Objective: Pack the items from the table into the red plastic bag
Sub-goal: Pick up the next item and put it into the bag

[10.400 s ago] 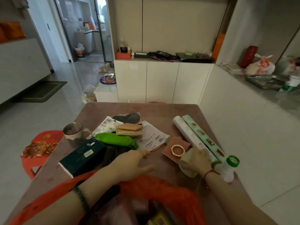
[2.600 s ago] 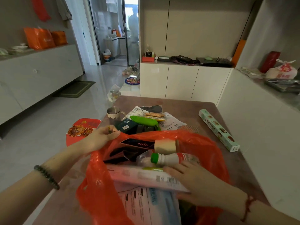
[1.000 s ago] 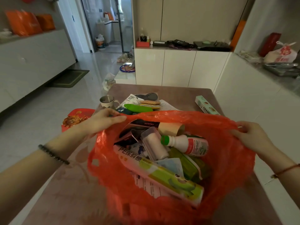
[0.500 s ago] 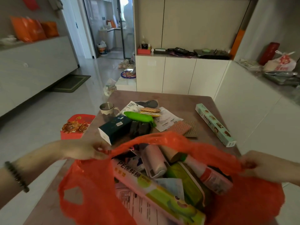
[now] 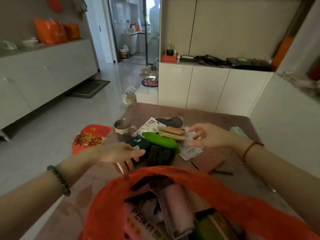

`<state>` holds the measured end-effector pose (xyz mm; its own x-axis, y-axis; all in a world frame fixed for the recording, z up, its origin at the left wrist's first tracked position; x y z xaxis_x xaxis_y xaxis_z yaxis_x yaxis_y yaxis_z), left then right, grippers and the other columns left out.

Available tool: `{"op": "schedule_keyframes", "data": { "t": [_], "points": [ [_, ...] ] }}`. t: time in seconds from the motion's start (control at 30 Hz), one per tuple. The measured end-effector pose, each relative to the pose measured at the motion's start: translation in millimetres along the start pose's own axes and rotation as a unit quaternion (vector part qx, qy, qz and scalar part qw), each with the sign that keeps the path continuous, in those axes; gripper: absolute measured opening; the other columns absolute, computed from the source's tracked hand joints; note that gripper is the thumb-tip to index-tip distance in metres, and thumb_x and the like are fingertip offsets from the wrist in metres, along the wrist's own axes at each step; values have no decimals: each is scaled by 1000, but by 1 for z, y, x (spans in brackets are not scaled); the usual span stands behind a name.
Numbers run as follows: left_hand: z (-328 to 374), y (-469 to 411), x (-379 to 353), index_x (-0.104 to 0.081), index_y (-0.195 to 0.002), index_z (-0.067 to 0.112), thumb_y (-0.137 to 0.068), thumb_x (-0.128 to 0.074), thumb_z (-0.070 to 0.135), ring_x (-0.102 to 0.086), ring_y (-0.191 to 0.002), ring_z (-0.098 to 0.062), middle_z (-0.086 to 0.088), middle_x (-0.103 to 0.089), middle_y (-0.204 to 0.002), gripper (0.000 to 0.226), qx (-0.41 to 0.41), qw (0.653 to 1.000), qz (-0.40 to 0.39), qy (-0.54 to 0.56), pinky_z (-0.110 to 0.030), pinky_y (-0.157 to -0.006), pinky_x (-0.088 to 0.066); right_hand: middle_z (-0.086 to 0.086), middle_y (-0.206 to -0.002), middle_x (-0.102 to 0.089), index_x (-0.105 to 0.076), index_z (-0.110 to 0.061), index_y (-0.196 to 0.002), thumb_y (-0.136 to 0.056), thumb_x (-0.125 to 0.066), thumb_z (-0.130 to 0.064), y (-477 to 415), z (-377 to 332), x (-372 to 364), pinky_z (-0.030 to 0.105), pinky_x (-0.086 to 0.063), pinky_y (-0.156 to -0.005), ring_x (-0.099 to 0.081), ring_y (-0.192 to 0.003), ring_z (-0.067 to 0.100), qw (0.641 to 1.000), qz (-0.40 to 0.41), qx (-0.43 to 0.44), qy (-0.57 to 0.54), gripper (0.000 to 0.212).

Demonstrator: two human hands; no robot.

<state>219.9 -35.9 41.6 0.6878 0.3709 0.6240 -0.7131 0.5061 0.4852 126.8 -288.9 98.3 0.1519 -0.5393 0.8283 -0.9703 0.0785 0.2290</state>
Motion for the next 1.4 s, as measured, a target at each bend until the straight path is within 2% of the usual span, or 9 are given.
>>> {"op": "schedule_keyframes", "data": {
  "t": [0.17,0.33,0.63,0.83,0.97,1.07,1.17,1.27,1.4],
  "points": [
    [-23,-56,8,-41,-132,12,-79,-65,45,-54,-115,-21,-6,-55,-129,66,-2,986,133,-102,-25,-94,-44,4,-149,-31,-26,-15,-145,-73,-76,-34,-96,-28,-83,31,-29,-110,-32,-136,23,995,-27,79,57,90],
    [-79,-106,-3,-17,-144,19,-53,-72,62,-40,-128,-25,-6,-40,-141,114,67,970,168,-165,-44,-106,-39,10,-152,-25,-19,-17,-147,-73,-77,-27,-146,-43,-143,35,-28,-112,-27,-138,27,993,-45,94,48,95],
    [-99,-102,-4,-27,-138,15,-57,-76,47,-39,-121,-22,-5,-43,-132,99,50,975,181,-123,-35,-103,-41,5,-150,-28,-19,-18,-146,-72,-77,-30,-160,-51,-159,34,-29,-110,-29,-138,22,993,21,83,-83,95],
    [-45,-14,38,-31,-135,26,-48,-77,53,-41,-114,-16,4,-44,-121,102,-104,957,245,-116,-31,-100,-39,-1,-132,-49,-26,-30,-141,-76,-68,-45,-105,-70,-111,38,-44,-97,-53,-114,19,902,-11,-48,-428,79],
    [19,54,62,-31,-137,24,-43,-73,60,-38,-107,-8,10,-40,-112,109,-197,919,306,-151,-24,-94,-36,1,-116,-60,-39,-28,-131,-81,-66,-29,-51,-98,-64,42,-56,-82,-62,-100,19,845,-26,-10,-534,57],
    [53,98,55,-21,-144,19,-45,-67,66,-28,-116,2,10,-37,-131,119,-290,891,327,-123,-6,-97,-25,4,-122,-60,-42,-26,-130,-73,-73,-27,4,-103,-21,38,-58,-77,-65,-100,20,848,68,47,-523,65],
    [64,125,31,5,-147,26,-46,-60,75,-4,-132,10,25,-3,-145,129,-324,900,288,-48,12,-96,-3,-4,-117,-60,-39,-34,-130,-63,-79,-35,77,-99,13,31,-58,-76,-66,-98,14,855,234,128,-444,78],
    [50,125,-2,-3,-145,36,-50,-49,89,-21,-139,-2,20,-22,-151,118,-295,929,187,-120,-18,-115,-22,-12,-118,-57,-33,-40,-129,-64,-72,-37,156,-98,21,16,-55,-69,-63,-101,3,850,340,213,-342,76],
    [23,115,-26,-51,-123,25,-81,-55,53,-61,-102,-19,0,-61,-122,50,-177,916,174,-317,-39,-83,-54,-30,-132,-40,-26,-31,-136,-68,-67,-37,217,-92,-19,6,-46,-86,-46,-118,-7,868,372,289,-156,79]
  ]
}}
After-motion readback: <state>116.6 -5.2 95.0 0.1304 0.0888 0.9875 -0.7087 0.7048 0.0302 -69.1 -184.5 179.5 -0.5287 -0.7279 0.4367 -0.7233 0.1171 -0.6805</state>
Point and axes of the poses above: each hand's wrist, its own y-axis away from the middle knuckle, its own x-axis out of the back of the hand, z = x × y, the point moved 5 cm from there along -y, towards the middle knuckle
